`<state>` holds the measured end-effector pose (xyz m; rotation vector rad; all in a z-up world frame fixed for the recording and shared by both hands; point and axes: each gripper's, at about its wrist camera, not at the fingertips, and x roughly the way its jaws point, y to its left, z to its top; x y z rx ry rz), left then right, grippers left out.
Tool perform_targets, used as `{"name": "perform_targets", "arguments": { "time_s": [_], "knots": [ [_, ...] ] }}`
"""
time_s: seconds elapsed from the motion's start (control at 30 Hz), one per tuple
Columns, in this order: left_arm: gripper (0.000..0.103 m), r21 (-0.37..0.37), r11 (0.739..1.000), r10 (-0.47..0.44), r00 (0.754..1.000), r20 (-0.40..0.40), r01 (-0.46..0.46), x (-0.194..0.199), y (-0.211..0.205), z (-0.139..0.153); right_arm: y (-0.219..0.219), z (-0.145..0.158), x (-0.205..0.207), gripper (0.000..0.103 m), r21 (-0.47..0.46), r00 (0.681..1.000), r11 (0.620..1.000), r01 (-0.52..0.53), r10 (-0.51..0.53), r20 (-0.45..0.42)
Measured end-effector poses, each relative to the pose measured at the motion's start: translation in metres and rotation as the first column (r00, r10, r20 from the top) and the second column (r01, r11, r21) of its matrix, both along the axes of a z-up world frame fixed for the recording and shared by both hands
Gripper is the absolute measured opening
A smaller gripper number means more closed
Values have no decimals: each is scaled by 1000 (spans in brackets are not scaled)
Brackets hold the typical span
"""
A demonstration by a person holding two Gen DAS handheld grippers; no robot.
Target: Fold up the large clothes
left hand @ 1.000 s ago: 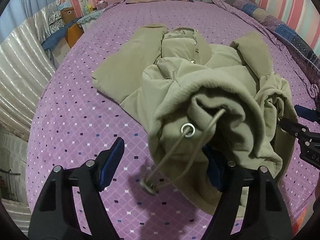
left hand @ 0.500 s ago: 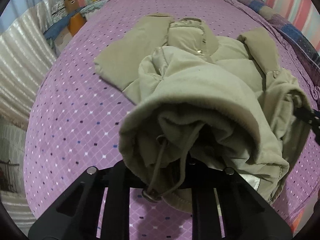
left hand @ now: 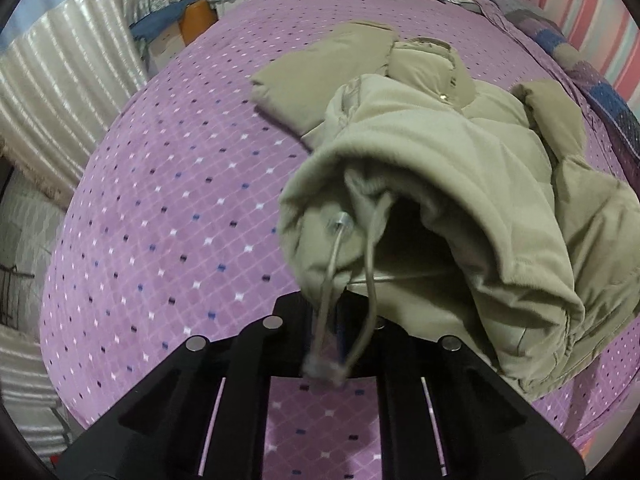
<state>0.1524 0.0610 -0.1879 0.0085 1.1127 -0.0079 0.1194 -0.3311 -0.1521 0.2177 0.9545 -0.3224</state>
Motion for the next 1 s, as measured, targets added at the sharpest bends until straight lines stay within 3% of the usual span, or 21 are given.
{"name": "perform_targets", "arguments": {
  "time_s": [0.2, 0.23, 0.27, 0.33, 0.43, 0.57, 0.63, 0.7, 0.8, 0.87, 1.0],
  "knots": [
    [7, -14, 998, 54, 998, -15, -54, -10, 26, -19, -38, -39, -22, 14, 49, 996, 995, 85, -84, -27],
    [7, -3, 998, 57, 998, -20, -57, -10, 28, -25, -42, -45, -26, 14, 57, 995, 994, 95, -93, -33],
    [0, 42, 997, 73, 997, -21, -72, -10, 29, -32, -47, -52, -28, 14, 61, 994, 993, 105, -102, -44],
    [0, 89, 992, 91, 996, -20, -89, -8, 33, -44, -56, -70, -32, 14, 71, 989, 989, 128, -122, -80],
    [0, 2, 992, 125, 990, -63, -126, -6, 52, -62, -67, -105, -35, 13, 88, 980, 985, 149, -136, -143],
    [0, 16, 994, 112, 992, -49, -112, -10, 60, -63, -73, -119, -46, 14, 127, 984, 984, 124, -106, -146],
    [16, 19, 997, 80, 996, -31, -79, -12, 57, -55, -76, -109, -49, 17, 126, 987, 985, 117, -102, -122],
    [60, 49, 997, 51, 999, 7, -52, -10, 49, -47, -80, -99, -53, 18, 135, 990, 984, 115, -102, -99],
    [69, 63, 998, 5, 999, 44, -8, -4, 40, -38, -89, -84, -59, 25, 148, 992, 982, 114, -105, -71],
    [73, 54, 998, -28, 999, 42, 25, 6, 32, -36, -91, -74, -60, 37, 137, 993, 984, 114, -108, -53],
    [79, 71, 994, -85, 996, 30, 82, 22, 22, -37, -88, -63, -62, 40, 118, 995, 989, 92, -87, -41]
  ]
}}
